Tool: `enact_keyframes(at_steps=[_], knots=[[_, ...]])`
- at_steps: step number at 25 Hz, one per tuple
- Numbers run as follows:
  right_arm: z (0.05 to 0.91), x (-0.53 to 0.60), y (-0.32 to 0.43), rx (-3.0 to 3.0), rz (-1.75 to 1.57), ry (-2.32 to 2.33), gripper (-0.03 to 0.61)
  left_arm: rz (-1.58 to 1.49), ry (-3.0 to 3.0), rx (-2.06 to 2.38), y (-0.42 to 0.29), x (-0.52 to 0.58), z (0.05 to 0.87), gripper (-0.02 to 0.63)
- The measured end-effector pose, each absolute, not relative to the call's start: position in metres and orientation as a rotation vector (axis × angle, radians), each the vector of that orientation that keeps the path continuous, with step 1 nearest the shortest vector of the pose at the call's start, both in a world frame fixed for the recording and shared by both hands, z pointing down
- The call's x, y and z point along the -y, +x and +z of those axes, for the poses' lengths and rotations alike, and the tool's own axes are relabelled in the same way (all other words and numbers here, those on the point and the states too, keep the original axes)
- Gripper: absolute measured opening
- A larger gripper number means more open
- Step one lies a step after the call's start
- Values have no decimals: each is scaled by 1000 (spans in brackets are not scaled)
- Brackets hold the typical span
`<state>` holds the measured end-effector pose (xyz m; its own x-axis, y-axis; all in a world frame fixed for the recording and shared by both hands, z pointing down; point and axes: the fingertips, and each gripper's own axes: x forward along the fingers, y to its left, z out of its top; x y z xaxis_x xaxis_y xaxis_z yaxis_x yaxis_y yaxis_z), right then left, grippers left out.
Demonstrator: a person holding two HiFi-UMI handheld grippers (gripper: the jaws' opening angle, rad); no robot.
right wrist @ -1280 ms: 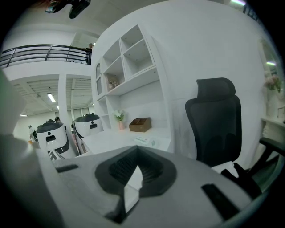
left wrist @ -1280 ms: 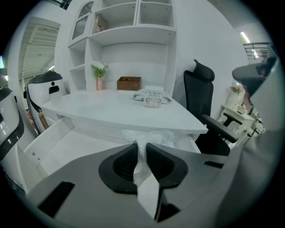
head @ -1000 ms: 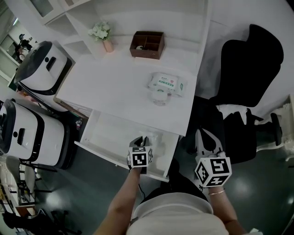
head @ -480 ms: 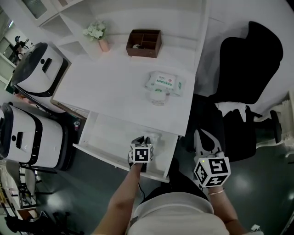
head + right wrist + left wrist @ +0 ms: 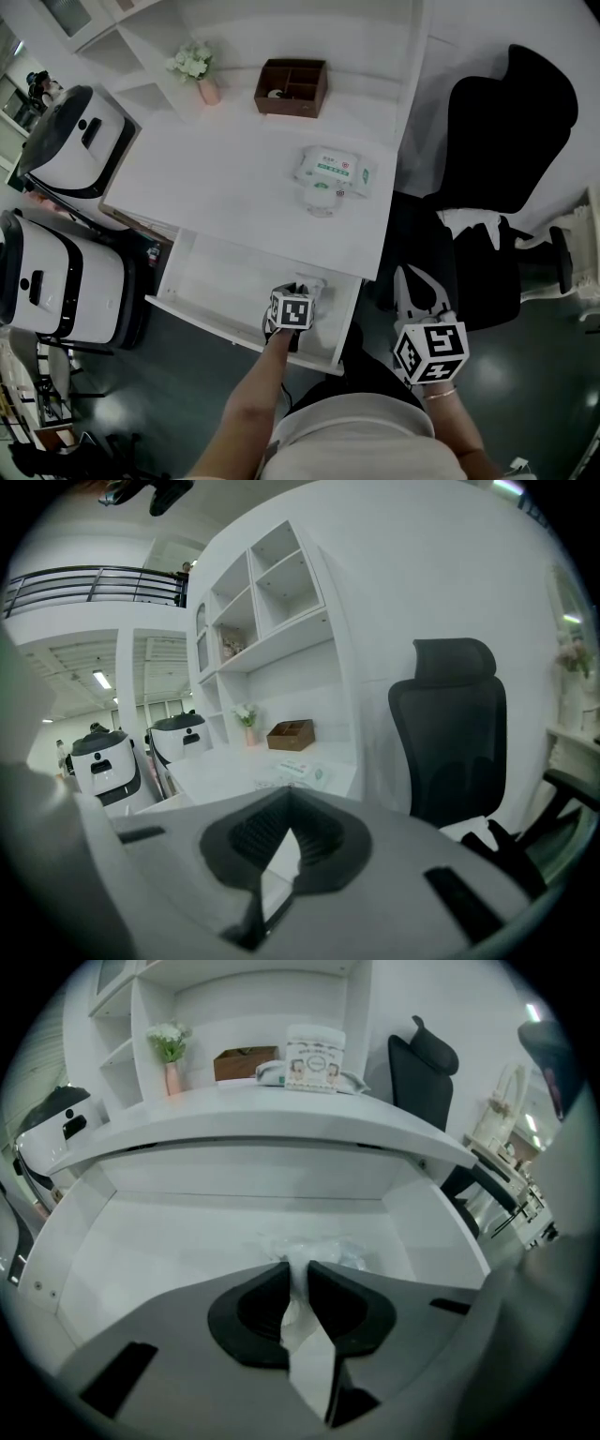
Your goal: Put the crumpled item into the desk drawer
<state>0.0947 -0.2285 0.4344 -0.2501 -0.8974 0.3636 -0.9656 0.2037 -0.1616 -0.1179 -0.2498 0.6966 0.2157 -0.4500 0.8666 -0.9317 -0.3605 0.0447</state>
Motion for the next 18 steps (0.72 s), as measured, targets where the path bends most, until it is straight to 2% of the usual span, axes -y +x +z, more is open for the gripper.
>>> enact_keyframes(at_steps=[18], knots=[[441, 230, 103, 2270, 560, 1793, 2, 1066, 1816, 1249, -123, 248, 714, 78]])
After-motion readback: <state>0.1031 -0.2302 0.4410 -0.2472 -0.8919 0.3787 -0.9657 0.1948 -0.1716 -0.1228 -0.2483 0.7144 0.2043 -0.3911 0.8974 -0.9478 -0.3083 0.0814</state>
